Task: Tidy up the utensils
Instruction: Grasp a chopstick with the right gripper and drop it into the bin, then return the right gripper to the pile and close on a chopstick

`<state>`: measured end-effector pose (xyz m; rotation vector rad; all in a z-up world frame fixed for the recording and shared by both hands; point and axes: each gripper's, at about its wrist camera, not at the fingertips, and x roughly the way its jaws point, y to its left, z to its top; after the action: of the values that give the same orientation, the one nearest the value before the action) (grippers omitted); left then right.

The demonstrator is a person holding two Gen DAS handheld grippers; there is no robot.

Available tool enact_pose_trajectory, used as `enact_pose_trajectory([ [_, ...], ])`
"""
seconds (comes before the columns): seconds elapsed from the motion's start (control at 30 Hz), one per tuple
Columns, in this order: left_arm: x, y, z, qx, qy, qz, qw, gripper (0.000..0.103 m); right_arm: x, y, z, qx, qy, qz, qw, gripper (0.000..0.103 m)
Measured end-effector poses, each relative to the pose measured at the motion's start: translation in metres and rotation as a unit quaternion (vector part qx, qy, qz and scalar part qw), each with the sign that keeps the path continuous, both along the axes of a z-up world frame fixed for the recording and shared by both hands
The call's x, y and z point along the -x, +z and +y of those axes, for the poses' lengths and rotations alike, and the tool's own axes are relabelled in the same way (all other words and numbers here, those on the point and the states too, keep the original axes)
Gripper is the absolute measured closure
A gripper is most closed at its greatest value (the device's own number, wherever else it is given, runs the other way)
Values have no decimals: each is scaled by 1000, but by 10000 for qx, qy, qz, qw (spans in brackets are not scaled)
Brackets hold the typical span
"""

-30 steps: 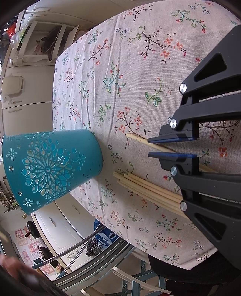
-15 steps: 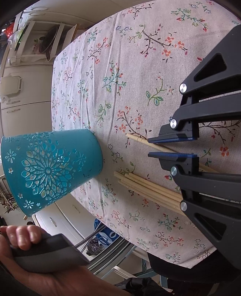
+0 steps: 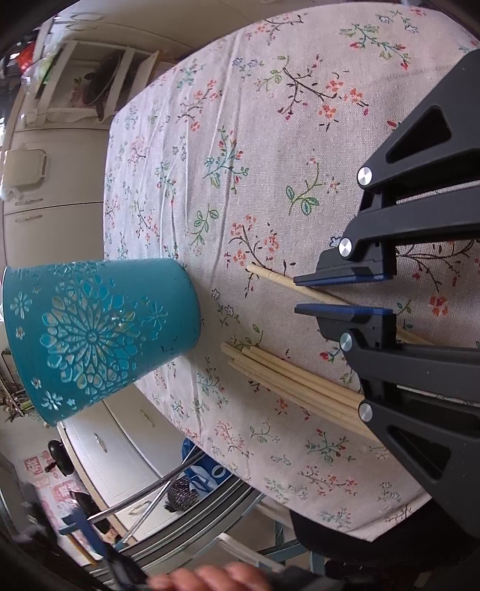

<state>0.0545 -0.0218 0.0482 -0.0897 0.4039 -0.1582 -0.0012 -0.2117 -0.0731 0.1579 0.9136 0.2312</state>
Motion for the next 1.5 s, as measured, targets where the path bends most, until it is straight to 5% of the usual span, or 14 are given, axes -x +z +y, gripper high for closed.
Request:
enact_pose_trajectory([
  [0.13,6,-47,18,4,86,704,9975,37,1,2,1,92,-87,42,9999,96],
  [0.37,11,-95,32,72,-3,1162,9932,35,27,50,-24,-889,-454,-446,9940,97],
  [0.7,8,-98,32,244,-125,1263,9916,32,-10,188,-33,-1776,-531,-2116,9596,98],
  [0.87,5,-100,38,418,-110,1357,9898,32,-29,214,-31,-1824,-572,-2369,9525,99],
  [1.0,3,-103,40,489,-108,1428,9885,32,-26,193,-29,-1665,-582,-1969,9644,99],
  [1.13,2,-104,40,505,-98,1464,9879,32,-25,129,-24,-1592,-640,-744,9824,98],
  [1.23,2,-105,40,502,-81,1487,9876,32,-23,77,-15,-1489,-714,172,9861,64],
  [1.3,2,-105,40,512,-73,1496,9874,32,-20,54,-4,-1263,-674,536,9882,61],
  [1.5,-1,-107,40,523,-73,1577,9861,31,-23,27,9,-631,-1014,838,9893,61],
])
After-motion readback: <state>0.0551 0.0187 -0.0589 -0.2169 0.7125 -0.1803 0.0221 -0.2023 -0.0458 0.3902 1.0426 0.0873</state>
